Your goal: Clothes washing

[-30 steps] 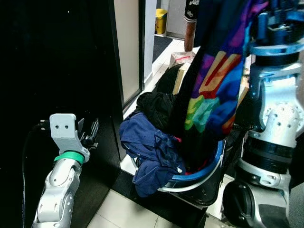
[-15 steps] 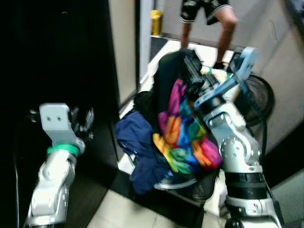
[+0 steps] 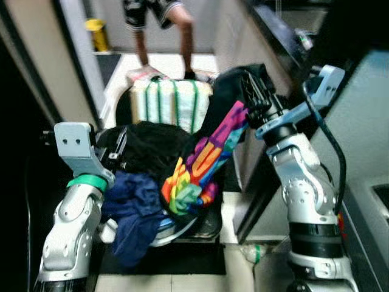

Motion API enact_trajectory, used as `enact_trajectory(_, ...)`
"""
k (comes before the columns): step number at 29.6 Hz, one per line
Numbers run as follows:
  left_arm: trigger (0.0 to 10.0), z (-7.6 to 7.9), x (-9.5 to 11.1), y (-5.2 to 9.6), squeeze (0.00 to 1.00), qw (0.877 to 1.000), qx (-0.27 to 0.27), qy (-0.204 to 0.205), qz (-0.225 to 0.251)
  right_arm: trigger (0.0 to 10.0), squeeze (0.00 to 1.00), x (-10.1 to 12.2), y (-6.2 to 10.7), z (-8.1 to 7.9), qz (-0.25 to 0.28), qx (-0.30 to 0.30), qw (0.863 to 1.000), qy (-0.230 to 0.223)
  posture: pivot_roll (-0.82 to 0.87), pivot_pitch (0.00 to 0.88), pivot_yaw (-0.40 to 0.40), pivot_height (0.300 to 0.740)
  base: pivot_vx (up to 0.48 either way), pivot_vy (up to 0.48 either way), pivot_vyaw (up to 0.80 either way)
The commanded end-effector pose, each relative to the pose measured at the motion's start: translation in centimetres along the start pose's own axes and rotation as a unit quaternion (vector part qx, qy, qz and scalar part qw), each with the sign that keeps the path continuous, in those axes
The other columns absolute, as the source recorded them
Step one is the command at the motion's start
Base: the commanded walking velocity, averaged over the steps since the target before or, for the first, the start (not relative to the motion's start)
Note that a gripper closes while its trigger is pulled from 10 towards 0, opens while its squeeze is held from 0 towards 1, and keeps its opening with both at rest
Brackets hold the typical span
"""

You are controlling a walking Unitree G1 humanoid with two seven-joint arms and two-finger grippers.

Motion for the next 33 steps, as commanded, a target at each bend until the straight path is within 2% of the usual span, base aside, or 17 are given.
enact_trajectory(1, 10.0, 0.4, 0.1, 0.2, 0.0, 1.0, -0.01, 0.009, -0.001, 10.0, 0.0, 0.0, 0.2, 0.3, 0.001, -0.006, 1.0, 0.005, 0.14, 0.005, 0.059, 0.74, 0.0, 0.0, -0.8)
enact_trajectory(5, 10.0, 0.5, 0.1, 0.2, 0.0, 1.0, -0.016, 0.007, -0.002, 10.0, 0.0, -0.2, 0.3, 0.5, -0.001, -0.011, 1.0, 0.004, 0.14, 0.0, 0.06, 0.74, 0.0, 0.0, -0.8)
enact_trajectory(7, 10.0, 0.5, 0.0, 0.2, 0.0, 1.0, -0.013, -0.011, -0.001, 10.0, 0.0, -0.3, 0.4, 0.7, -0.001, -0.016, 1.0, 0.004, 0.14, 0.0, 0.06, 0.74, 0.0, 0.0, -0.8)
enact_trajectory(12, 10.0, 0.4, 0.1, 0.1, 0.0, 1.0, -0.01, -0.022, 0.002, 10.0, 0.0, -0.2, 0.4, 1.0, 0.001, -0.021, 1.0, 0.005, 0.14, 0.003, 0.061, 0.74, 0.0, 0.0, -0.8)
enact_trajectory(17, 10.0, 0.2, 0.1, 0.1, 0.0, 1.0, -0.007, -0.022, 0.003, 10.0, 0.0, -0.2, 0.3, 1.3, 0.004, -0.027, 1.0, 0.006, 0.14, 0.003, 0.061, 0.74, 0.0, 0.0, -0.8)
enact_trajectory(24, 10.0, 0.0, 0.2, 0.1, 0.0, 1.0, -0.002, -0.018, 0.002, 10.0, 0.0, 0.4, 0.0, 2.6, 0.016, -0.054, 0.998, 0.01, 0.14, 0.003, 0.059, 0.74, 0.0, 0.0, -0.8)
enact_trajectory(33, 10.0, 0.0, 0.2, 0.2, 0.0, 1.0, -0.001, -0.017, 0.001, 10.0, 0.0, 0.9, -0.6, 2.7, 0.023, -0.055, 0.998, 0.01, 0.14, 0.005, 0.057, 0.74, 0.0, 0.0, -0.8)
Point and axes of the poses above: a point about 5 cm out from each wrist's last joint towards the gripper, its own y axis pointing back from the gripper into the wrist, its own x axis along the axis of the wrist's last joint, z = x × y, the point moved 5 cm from there along -y, pointing out of the wrist towards the gripper, and after that the axes turned 10 degrees about -y, right-handed, at the moved point
